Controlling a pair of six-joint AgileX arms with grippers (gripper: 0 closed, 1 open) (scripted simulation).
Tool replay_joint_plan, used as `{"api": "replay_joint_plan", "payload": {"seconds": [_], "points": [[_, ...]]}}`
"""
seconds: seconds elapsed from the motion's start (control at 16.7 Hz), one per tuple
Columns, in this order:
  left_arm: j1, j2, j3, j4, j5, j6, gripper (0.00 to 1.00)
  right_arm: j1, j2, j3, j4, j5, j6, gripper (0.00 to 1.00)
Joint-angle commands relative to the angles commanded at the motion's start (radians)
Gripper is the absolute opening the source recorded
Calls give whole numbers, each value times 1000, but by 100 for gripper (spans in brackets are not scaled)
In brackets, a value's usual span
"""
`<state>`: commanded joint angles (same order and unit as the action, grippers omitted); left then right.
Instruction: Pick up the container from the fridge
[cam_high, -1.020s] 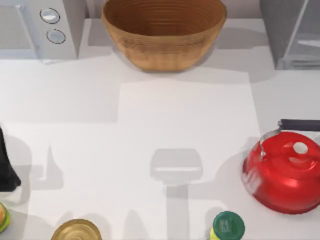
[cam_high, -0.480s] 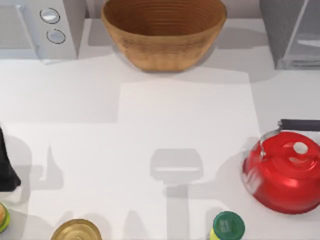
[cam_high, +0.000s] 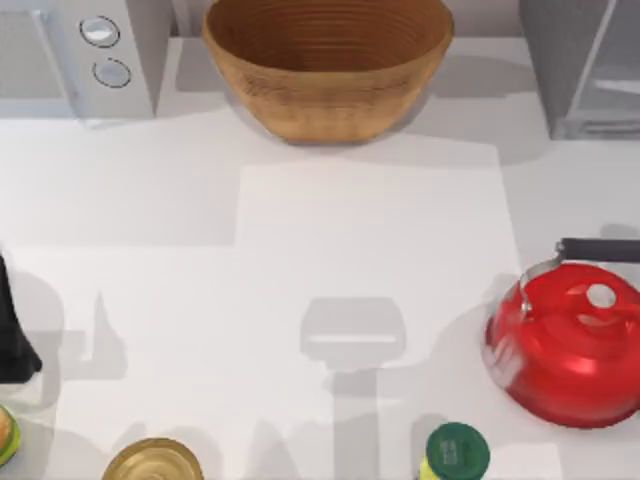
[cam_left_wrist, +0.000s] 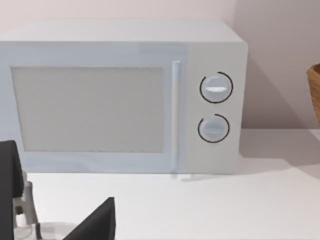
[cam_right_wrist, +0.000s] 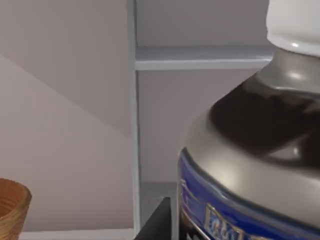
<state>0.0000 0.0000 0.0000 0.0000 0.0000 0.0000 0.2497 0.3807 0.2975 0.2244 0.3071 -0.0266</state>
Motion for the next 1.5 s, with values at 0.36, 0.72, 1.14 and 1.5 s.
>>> {"api": "replay_joint_plan", "payload": {"seconds": [0.36, 0.72, 1.14, 1.5], "points": [[0, 0, 0, 0, 0, 0, 100, 376, 587, 267, 222, 365, 22, 0], [0, 0, 0, 0, 0, 0, 100, 770, 1200, 519, 456, 742, 59, 0], [0, 0, 0, 0, 0, 0, 100, 1085, 1650, 747, 687, 1054, 77, 0], [0, 0, 0, 0, 0, 0, 100, 1127, 1704, 779, 721, 1095, 77, 0]]}}
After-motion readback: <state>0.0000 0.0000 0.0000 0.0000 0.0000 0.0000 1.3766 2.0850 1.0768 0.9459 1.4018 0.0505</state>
